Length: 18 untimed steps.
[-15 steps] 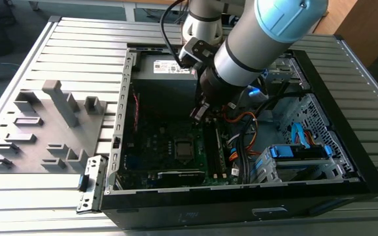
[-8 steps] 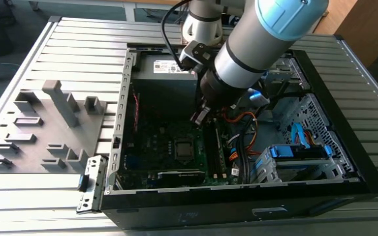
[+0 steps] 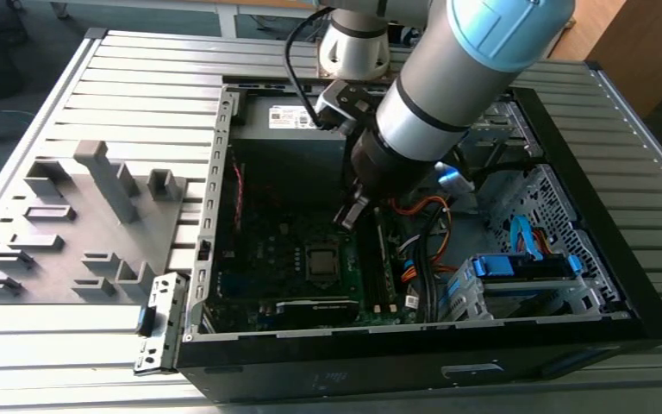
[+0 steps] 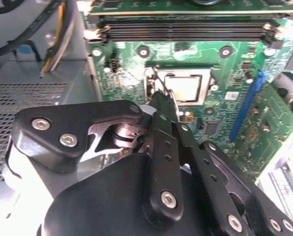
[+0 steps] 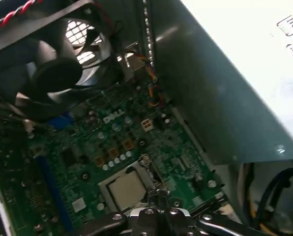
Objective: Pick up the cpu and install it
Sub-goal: 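Install the first cpu locking lever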
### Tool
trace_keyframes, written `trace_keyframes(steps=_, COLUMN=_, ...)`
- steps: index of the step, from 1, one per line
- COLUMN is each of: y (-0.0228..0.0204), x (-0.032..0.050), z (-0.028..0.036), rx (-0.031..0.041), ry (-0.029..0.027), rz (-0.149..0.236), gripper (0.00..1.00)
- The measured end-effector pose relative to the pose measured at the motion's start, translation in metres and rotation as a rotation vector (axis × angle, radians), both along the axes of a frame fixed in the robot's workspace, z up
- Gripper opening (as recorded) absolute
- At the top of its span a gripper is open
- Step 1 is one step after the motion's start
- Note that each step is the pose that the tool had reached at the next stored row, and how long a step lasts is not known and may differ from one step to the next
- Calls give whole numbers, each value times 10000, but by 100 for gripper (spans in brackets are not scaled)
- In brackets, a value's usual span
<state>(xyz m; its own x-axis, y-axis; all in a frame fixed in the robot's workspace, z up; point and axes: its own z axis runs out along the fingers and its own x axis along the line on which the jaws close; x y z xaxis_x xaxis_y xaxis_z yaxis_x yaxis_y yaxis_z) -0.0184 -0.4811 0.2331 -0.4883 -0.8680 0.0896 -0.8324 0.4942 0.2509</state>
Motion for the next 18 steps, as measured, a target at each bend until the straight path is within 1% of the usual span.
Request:
trace_keyframes(steps=4, y=-83, x=0, z=-37, rx=-67, ry=7, rz=0, gripper=11)
trace_keyframes(steps=8, y=-177, x=0, z=-83, rx=-92, ry=8, rz=0, gripper=11)
trace_keyframes(steps=9, y=-222, x=0, z=-114, rx=-98, ry=8, rz=-1, gripper=11)
trace_keyframes(steps=10, y=-237, x=-1, z=-138, rx=-119, ry=9, rz=-2, gripper=11)
trace_keyframes(steps=12, y=-237, x=0, z=-157, rx=-160, ry=13, rz=3, gripper=11)
trace_keyframes(steps=14, y=-228, x=1, z=-165, rx=-163, ry=13, rz=23, gripper=11)
trace_keyframes(steps=17, y=-188, x=-9, z=-182, rx=-162, ry=12, rz=25, gripper=11)
trace_keyframes(steps=18, y=-180, x=-13, z=-199, rx=-184, ry=11, rz=25, gripper=11)
